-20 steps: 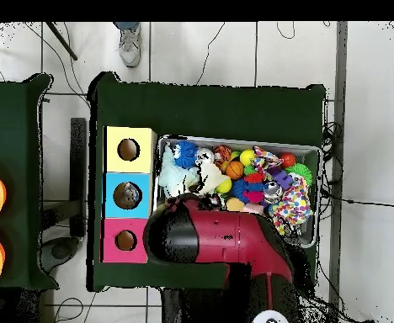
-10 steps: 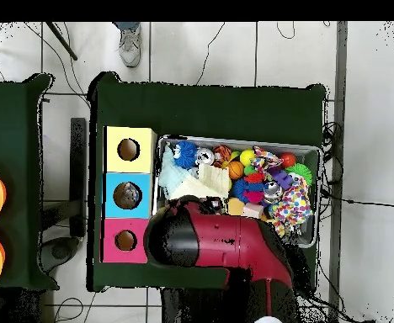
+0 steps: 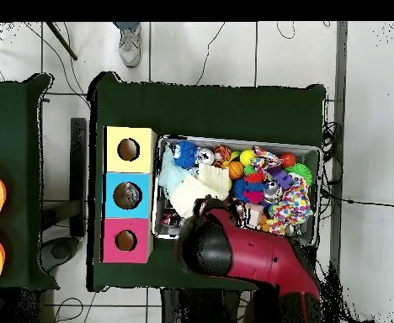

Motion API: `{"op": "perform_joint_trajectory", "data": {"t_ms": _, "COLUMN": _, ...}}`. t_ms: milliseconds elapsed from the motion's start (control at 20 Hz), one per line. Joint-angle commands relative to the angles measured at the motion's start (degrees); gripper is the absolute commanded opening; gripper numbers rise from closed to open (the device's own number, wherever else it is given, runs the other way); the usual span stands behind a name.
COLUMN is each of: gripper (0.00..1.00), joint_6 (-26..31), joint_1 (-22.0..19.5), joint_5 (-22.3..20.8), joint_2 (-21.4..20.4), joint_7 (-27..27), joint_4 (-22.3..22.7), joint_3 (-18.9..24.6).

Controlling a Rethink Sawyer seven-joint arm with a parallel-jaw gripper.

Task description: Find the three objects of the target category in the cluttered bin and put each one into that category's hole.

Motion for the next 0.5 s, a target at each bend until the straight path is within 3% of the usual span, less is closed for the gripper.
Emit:
{"op": "perform_joint_trajectory", "data": {"t_ms": 50, "gripper": 1.0, "joint_6": -6.25, "joint_1": -5.6, "joint_5": 1.49, "joint_2": 4.68, "joint_7": 10.43, "joint_4": 9.96, "joint_3": 4.68}}
{"op": "perform_joint_trajectory", "data": {"t_ms": 500, "gripper": 1.0, "joint_6": -14.21, "joint_1": -11.17, "joint_5": -0.18, "joint_2": 9.49, "joint_7": 10.85, "joint_4": 13.48, "joint_3": 6.03}}
